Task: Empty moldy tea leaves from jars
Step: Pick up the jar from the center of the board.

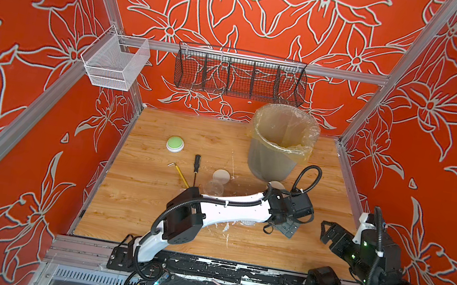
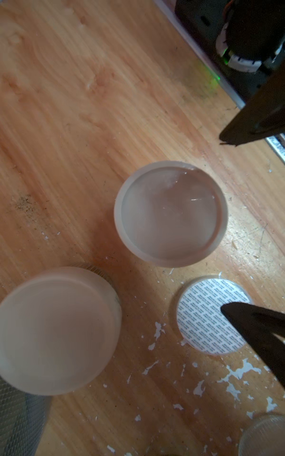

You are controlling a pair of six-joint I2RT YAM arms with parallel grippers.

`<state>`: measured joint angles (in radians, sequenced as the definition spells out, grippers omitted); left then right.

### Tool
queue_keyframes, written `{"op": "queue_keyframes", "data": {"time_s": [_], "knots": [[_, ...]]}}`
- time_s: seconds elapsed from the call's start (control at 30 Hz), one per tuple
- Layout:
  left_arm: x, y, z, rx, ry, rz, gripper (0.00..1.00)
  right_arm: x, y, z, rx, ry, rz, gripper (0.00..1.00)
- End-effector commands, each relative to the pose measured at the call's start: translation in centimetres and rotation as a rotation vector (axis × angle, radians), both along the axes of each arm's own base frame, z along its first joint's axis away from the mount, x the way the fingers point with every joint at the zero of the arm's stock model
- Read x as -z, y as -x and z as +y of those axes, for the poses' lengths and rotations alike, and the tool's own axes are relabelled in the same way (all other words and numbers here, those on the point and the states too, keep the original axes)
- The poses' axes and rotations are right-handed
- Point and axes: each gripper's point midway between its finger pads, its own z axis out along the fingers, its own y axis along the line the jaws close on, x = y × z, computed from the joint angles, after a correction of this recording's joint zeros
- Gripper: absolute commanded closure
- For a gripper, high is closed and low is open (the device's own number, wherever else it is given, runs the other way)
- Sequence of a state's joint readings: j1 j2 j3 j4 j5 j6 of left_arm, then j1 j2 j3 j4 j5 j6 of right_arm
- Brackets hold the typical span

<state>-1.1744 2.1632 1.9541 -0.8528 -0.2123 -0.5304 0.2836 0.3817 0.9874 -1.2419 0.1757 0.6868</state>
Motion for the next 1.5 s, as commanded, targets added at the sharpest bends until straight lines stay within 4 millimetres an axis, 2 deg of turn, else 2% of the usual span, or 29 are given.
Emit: {"op": "queue_keyframes", "data": {"time_s": [0.0, 0.23, 0.37, 0.6, 0.73, 0.8, 0.9, 1.03, 1.1, 1.27, 1.47], "knots": [[1.5, -0.9, -0.1, 0.009, -0.071, -0.018, 0.01, 0.8, 0.4, 0.0, 0.011, -0.014, 0.022, 0.03], [3.8, -1.8, -1.3, 0.024, -0.1, -0.023, 0.01, 1.2, -0.5, 0.8, -0.014, -0.03, 0.026, 0.03], [4.2, -2.3, -1.3, 0.011, -0.106, -0.04, 0.0, 0.9, -0.7, 0.9, -0.026, -0.026, 0.024, 0.03], [6.4, -1.8, -1.5, 0.015, -0.103, 0.03, 0.25, 0.7, -0.5, 0.5, -0.016, -0.007, 0.017, 0.03], [5.4, -1.6, -1.4, 0.023, -0.077, 0.033, 0.34, 0.6, -0.8, 0.5, -0.022, 0.003, 0.006, 0.03], [4.2, -1.5, -1.4, 0.026, -0.039, 0.041, 0.36, 0.4, -1.1, 0.6, -0.03, 0.014, -0.002, 0.03], [1.4, -1.3, -1.3, 0.034, 0.05, 0.059, 0.4, -0.7, -1.7, 0.7, -0.057, 0.038, -0.041, 0.03], [-4.3, -1.1, -0.3, 0.052, 0.153, 0.019, 0.44, -2.5, -2.7, 1.1, -0.112, 0.084, -0.138, 0.03], [-7.3, -1.3, 0.8, 0.047, 0.201, -0.01, 0.46, -4.1, -3.9, 2.1, -0.166, 0.084, -0.236, 0.03], [-14.2, -2.5, 6.0, -0.001, 0.336, -0.072, 0.48, -6.7, -6.1, 6.6, -0.397, 0.046, -0.45, 0.05], [-19.8, -4.1, 12.9, -0.063, 0.509, -0.078, 0.5, -9.3, -7.2, 12.4, -0.729, 0.041, -0.686, 0.05]]}}
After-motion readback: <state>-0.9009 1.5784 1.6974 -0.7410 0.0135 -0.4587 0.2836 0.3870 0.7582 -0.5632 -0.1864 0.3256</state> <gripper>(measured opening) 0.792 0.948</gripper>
